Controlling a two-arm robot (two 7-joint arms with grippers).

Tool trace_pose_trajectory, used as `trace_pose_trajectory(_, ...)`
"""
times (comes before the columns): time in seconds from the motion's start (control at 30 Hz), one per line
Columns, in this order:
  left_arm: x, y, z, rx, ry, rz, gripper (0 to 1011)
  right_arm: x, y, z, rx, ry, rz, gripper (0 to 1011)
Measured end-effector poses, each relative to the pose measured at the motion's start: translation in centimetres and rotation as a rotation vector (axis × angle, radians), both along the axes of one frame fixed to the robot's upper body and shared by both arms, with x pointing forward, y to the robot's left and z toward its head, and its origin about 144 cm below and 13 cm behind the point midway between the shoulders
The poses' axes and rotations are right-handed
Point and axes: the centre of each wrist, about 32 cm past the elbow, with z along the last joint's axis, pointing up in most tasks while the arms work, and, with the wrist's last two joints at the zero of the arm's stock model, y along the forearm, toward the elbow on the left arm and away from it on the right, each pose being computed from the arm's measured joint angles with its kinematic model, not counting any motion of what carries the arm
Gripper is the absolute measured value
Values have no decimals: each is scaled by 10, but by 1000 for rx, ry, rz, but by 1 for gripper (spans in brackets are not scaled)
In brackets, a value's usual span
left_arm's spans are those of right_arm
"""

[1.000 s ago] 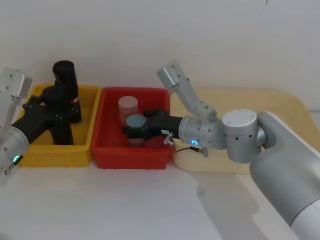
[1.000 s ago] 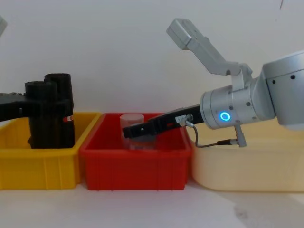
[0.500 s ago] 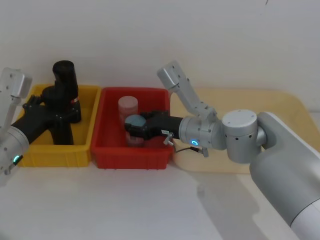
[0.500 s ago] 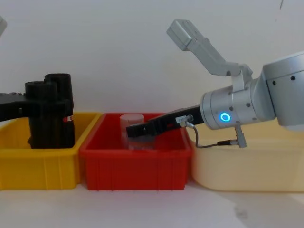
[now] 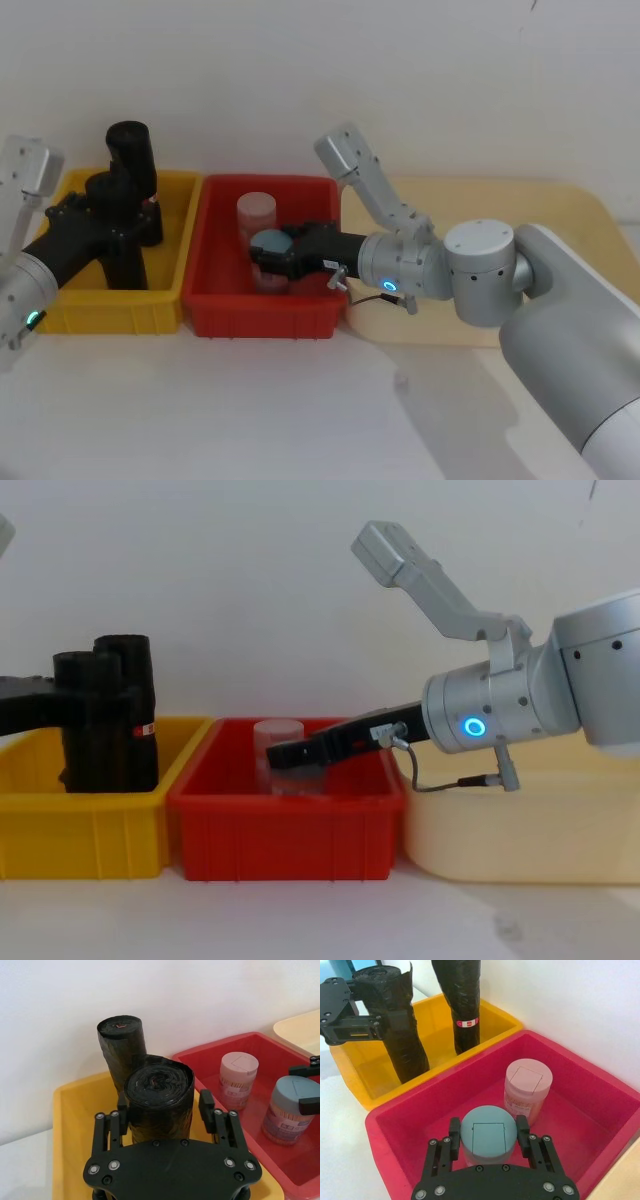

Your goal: Pick up the garbage bag with the one hand and transfer it to the other hand.

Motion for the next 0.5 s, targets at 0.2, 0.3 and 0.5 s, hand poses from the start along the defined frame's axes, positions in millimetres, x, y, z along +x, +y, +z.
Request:
trace_pose_trajectory(0.2,0,0,0,0,0,0,662,0,0,0,0,0,0,658)
trace_pose_trajectory(0.3,0,0,0,0,0,0,569,0,0,0,0,0,0,658)
trace_pose_trajectory(0.5,0,0,0,0,0,0,478,0,0,0,0,0,0,658)
